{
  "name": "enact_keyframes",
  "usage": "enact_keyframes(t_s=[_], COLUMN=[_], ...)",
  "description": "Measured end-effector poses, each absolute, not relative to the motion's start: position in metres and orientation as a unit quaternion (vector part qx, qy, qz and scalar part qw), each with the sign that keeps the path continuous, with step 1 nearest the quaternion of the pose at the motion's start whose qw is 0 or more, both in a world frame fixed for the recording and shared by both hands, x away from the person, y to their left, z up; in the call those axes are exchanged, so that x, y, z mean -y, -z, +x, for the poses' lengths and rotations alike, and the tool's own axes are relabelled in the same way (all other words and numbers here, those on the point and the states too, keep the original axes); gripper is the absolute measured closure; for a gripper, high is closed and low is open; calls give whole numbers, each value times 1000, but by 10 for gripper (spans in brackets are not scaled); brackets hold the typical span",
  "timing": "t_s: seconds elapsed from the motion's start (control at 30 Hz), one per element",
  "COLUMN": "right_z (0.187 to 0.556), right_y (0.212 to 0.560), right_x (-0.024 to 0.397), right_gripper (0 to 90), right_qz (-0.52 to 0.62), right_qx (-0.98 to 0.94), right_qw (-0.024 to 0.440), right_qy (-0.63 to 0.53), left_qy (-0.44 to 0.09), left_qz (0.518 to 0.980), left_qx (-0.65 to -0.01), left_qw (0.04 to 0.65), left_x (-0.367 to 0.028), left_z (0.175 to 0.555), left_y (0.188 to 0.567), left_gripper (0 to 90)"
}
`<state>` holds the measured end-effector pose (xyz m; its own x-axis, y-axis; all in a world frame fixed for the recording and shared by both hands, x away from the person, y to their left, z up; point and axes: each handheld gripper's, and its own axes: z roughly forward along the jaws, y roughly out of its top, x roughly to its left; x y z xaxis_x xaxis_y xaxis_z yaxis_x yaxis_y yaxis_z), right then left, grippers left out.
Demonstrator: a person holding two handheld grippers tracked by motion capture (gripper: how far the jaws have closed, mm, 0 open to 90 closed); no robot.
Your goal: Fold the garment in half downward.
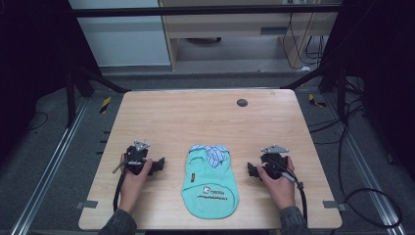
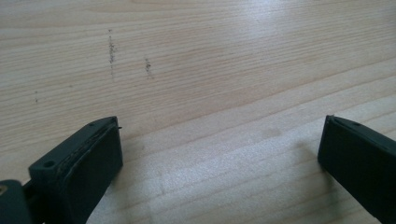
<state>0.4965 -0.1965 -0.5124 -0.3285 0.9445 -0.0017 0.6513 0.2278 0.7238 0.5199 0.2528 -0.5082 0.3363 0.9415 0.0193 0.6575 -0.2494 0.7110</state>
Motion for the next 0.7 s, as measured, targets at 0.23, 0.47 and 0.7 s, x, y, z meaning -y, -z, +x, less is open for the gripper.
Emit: enact_keyframes(t_s=[0.23,0.47,0.7], right_z=[497,496,501], right_y=[512,512,500], right_x=[197,196,186], right_gripper=[8,21,229], right_qz=[531,532,495], right_qx=[-751,-749,-776], right_qw=[228,228,223], right_qy=[-320,-321,-321], left_qy=[-227,-220,-197], left_qz=[760,783,810], left_qx=[-524,-489,-437], left_qw=[310,315,337], left_x=[-252,-246,-230], left_z=[519,513,521], left_y=[508,503,482], left_gripper=[0,91,96])
